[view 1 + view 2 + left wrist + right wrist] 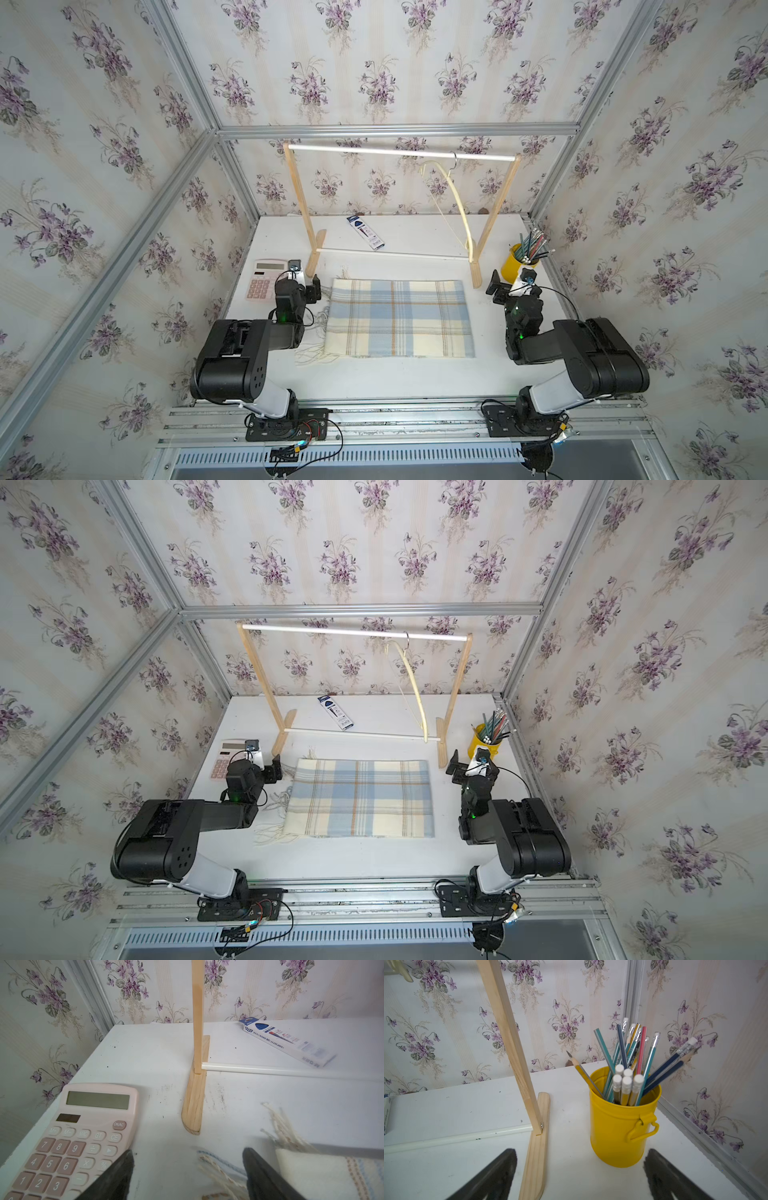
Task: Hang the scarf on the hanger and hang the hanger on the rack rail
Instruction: Pick up the hanger from the clothesline.
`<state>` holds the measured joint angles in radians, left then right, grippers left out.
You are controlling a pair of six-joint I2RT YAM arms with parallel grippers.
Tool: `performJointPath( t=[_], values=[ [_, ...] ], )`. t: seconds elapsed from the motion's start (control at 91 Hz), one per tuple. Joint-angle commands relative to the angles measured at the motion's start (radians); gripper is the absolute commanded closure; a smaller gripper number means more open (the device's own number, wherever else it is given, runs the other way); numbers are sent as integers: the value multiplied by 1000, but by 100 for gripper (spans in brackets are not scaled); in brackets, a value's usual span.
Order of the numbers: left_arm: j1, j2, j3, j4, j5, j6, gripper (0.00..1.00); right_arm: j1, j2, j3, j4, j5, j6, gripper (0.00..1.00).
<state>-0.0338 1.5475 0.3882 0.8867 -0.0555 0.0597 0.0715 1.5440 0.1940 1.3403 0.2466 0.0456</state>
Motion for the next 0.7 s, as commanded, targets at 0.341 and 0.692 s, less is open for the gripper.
performJointPath(
  t=[0.341,0.692],
  values=[
    [0,-1,2,7,6,11,1,0,0,15,-13,-55,-21,0],
    [0,0,5,5,8,12,1,-1,0,17,-16,-60,-20,0]
  ],
)
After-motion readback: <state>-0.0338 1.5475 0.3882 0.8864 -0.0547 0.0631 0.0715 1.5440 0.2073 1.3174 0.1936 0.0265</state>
